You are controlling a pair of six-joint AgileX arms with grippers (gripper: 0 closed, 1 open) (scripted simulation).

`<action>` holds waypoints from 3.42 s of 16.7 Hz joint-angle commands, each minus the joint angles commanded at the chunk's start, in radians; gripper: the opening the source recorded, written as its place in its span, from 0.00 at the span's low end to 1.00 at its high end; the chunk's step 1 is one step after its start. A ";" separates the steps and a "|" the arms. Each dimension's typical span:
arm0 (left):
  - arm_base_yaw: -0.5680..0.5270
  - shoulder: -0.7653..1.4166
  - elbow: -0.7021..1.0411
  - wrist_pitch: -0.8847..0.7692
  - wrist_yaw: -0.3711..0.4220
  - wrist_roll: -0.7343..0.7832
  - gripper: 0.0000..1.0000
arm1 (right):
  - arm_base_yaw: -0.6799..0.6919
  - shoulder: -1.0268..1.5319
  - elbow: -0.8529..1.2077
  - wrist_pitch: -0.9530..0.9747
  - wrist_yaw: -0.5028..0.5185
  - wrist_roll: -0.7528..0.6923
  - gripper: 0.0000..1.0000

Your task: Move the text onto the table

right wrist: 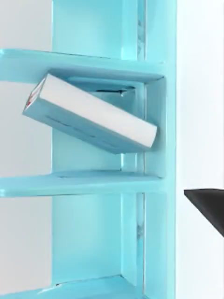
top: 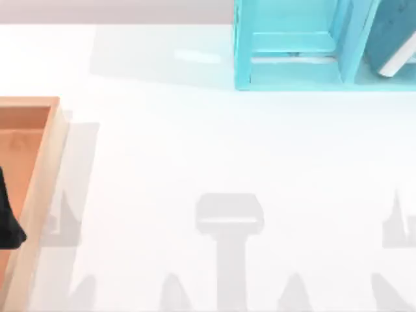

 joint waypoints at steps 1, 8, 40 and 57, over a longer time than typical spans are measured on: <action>0.000 0.000 0.000 0.000 0.000 0.000 1.00 | 0.000 0.000 0.000 0.000 0.000 0.000 1.00; 0.000 0.000 0.000 0.000 0.000 0.000 1.00 | -0.010 0.209 0.071 0.114 -0.014 0.043 1.00; 0.000 0.000 0.000 0.000 0.000 0.000 1.00 | -0.096 2.108 0.783 1.208 -0.138 0.391 1.00; 0.000 0.000 0.000 0.000 0.000 0.000 1.00 | -0.070 2.368 1.261 0.993 -0.104 0.394 1.00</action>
